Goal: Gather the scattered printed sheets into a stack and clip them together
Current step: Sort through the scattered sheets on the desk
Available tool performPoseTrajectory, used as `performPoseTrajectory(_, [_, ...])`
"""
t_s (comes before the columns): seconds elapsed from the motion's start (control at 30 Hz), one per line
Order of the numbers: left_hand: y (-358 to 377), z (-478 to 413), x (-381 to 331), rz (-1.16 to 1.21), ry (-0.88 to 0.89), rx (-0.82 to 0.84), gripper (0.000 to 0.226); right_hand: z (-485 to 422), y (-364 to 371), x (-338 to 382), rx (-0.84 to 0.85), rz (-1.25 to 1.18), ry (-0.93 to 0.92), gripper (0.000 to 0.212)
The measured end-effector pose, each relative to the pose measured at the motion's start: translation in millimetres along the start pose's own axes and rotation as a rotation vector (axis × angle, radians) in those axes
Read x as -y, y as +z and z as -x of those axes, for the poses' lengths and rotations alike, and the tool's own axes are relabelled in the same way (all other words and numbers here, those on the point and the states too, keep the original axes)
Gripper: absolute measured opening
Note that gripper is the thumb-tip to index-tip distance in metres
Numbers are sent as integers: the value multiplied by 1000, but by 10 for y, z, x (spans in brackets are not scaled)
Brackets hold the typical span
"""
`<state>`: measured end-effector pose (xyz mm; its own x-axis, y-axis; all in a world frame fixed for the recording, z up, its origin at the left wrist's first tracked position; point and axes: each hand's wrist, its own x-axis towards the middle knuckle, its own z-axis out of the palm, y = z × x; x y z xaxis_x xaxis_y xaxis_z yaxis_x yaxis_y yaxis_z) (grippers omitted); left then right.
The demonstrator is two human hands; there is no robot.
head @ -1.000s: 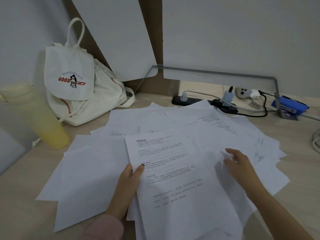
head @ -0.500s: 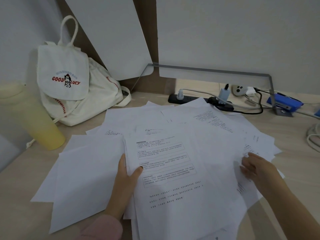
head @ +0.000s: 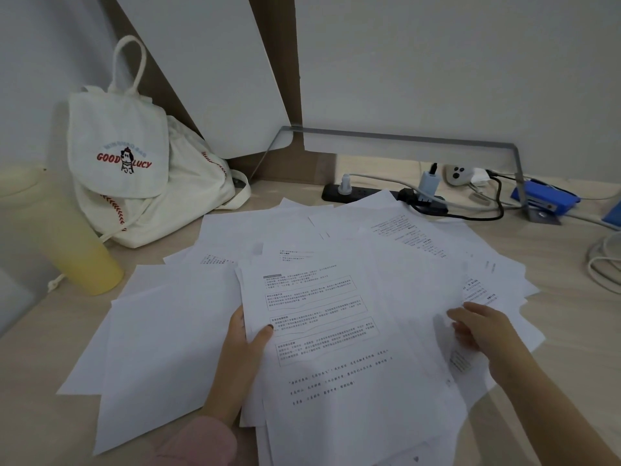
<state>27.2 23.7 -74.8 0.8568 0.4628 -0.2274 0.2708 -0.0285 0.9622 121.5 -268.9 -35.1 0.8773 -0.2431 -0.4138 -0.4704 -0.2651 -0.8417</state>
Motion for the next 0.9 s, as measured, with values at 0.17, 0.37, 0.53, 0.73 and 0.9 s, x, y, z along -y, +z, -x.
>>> performPoseTrajectory(0.17, [-4,8,7,-14,-4,5,46,59,63,-7,65,169,-148,19])
performPoseTrajectory(0.37, [7,26,-17,-7,-5,-1,43,137,-80,285,-294,343,-533,25])
performPoseTrajectory(0.53, [7,23,-20,7,-11,6,42,440,-148,696,-271,-57,-786,20])
performPoseTrajectory(0.73, [-31,-35,0,70,-94,16,30,168,-253,650,183,156,-1059,24])
performPoseTrajectory(0.9, [-53,-18,18,77,-92,26,33,128,-188,104,282,237,-824,32])
